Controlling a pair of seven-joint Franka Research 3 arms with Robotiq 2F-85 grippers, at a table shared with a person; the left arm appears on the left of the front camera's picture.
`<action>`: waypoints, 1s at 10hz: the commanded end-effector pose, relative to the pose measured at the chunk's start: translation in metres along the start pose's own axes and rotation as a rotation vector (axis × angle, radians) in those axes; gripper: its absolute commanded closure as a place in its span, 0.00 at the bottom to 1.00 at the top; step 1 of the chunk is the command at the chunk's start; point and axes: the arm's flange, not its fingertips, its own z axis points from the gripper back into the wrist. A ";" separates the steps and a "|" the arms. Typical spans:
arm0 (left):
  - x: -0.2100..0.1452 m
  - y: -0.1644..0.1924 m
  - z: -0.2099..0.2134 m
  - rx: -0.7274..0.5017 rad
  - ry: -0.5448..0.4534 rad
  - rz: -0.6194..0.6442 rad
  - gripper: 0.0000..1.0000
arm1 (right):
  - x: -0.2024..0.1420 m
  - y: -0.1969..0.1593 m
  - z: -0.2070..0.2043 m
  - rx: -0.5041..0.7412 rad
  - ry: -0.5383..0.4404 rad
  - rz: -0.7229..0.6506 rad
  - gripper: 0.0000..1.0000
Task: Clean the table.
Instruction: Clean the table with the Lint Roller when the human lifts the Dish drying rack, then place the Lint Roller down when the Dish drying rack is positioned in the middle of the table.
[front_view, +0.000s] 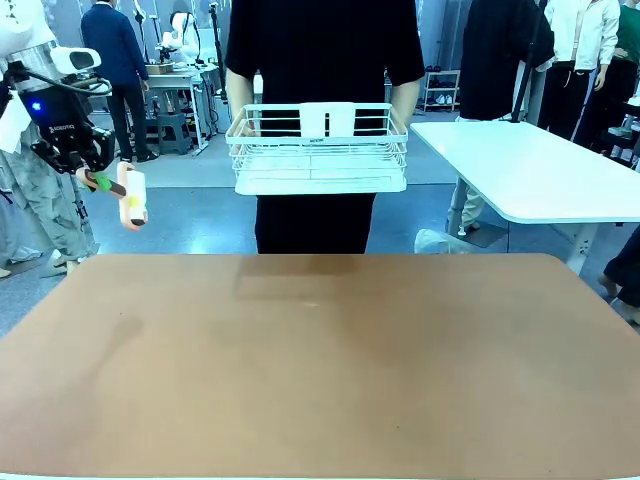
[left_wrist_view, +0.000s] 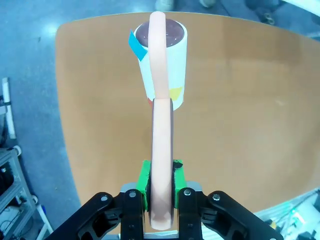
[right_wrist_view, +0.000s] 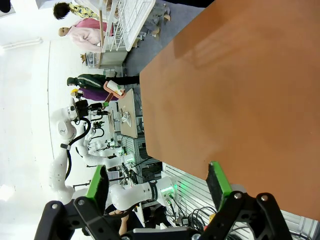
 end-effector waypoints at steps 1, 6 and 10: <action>0.001 -0.004 -0.007 0.061 -0.026 0.043 0.78 | -0.001 0.003 0.001 0.010 -0.002 0.005 0.00; 0.002 -0.001 -0.005 0.035 -0.009 0.023 0.78 | -0.001 0.003 0.001 0.010 -0.002 0.005 0.00; 0.002 -0.001 -0.005 0.035 -0.009 0.023 0.78 | -0.001 0.003 0.001 0.010 -0.002 0.005 0.00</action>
